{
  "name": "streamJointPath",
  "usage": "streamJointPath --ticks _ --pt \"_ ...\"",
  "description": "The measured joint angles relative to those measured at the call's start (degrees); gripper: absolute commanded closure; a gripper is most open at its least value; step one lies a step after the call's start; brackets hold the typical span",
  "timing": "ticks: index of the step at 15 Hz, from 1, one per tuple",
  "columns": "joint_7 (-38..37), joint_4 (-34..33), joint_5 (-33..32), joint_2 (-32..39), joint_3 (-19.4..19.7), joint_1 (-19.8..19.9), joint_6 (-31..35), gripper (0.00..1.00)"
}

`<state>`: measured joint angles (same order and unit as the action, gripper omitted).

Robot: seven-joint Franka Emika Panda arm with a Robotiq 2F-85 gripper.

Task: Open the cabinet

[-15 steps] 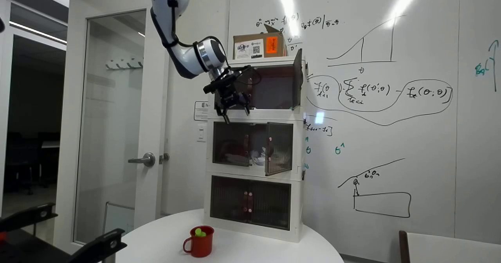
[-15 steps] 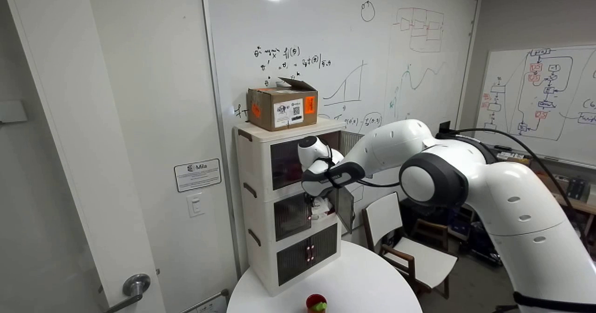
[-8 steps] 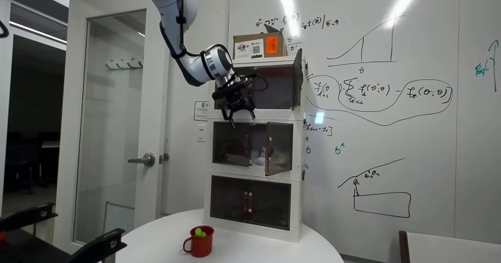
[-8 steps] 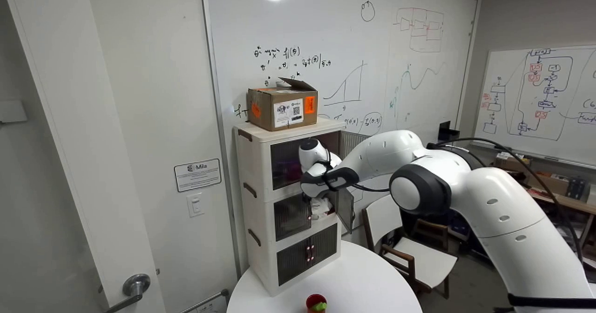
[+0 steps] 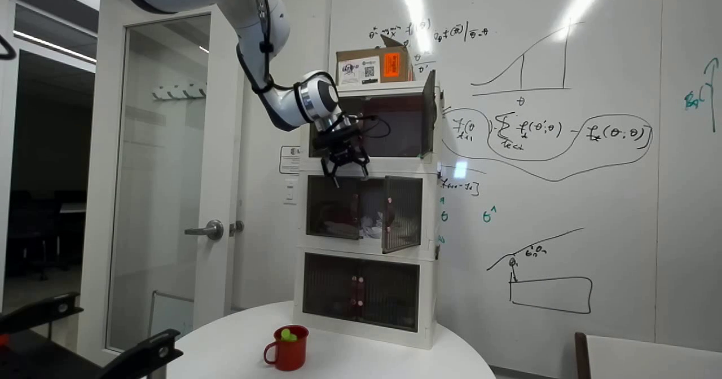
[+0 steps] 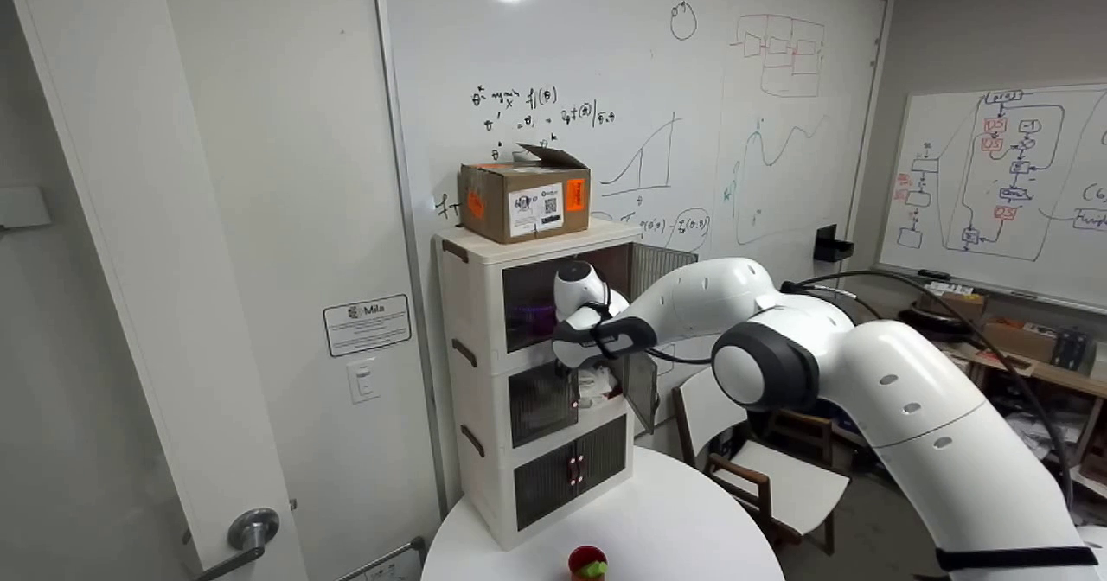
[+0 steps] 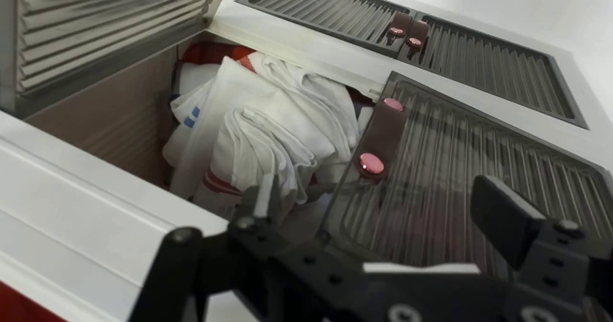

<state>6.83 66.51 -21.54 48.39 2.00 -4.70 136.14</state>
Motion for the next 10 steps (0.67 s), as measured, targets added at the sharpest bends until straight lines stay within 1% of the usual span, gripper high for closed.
streamJointPath --ticks 4,10 --pt "4.3 -2.3 0.1 2.1 -1.0 -0.1 0.0 0.0" --pt "9.7 -4.5 0.0 3.6 -1.1 0.0 -0.1 0.0"
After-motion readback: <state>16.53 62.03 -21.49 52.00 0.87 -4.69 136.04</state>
